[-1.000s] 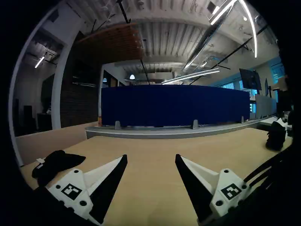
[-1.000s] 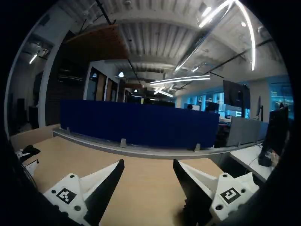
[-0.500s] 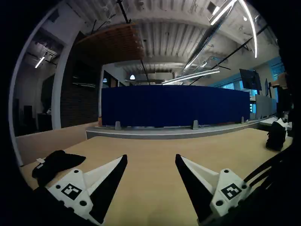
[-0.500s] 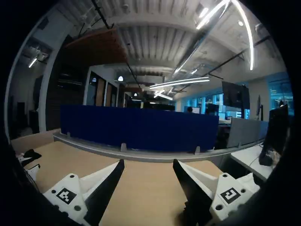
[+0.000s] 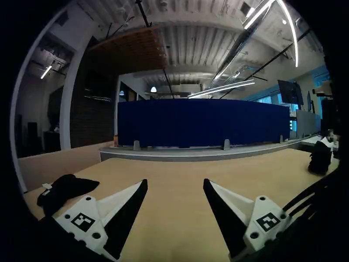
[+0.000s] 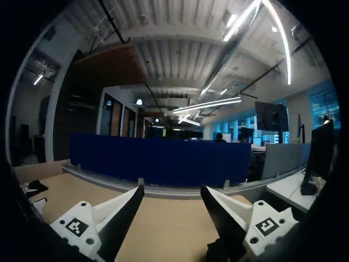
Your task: Fold towel
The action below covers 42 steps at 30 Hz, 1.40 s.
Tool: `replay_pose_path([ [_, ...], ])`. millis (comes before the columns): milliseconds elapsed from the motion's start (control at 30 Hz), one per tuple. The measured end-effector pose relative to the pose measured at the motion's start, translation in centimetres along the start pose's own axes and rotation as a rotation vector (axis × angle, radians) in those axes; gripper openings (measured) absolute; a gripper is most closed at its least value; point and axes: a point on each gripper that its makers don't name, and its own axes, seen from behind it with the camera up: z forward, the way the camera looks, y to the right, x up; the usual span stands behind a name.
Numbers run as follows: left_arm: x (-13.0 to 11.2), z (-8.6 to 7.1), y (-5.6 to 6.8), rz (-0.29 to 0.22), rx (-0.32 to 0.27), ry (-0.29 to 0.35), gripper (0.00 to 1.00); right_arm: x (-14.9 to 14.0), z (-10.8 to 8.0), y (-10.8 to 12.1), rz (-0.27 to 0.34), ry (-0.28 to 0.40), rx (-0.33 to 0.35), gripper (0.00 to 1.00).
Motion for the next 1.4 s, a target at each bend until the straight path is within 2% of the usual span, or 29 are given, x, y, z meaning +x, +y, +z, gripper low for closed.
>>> replay_pose_path([
  [267,0.0,0.1,0.0,0.0,0.0,0.0,0.94,-2.3,-0.8,2.2,0.058,-0.016,-0.03,1.0],
  [467,0.1,0.0,0.0,0.0,0.0,0.0,0.94,-4.9,-0.8,3.3,0.082,-0.001,-0.061,1.0],
  [967,0.1,0.0,-0.1,0.0,-0.001,0.0,0.94,-12.3,-0.8,1.7,0.082,0.003,-0.014,1.0],
  [1267,0.2,0.1,-0.2,0.0,-0.001,0.0,0.94,-16.1,-1.6,1.5,0.116,-0.019,-0.02,1.0],
  [1400,0.2,0.1,-0.2,0.0,-0.001,0.0,0.94,-17.4,-2.2,2.1,0.153,-0.039,-0.028,1.0],
])
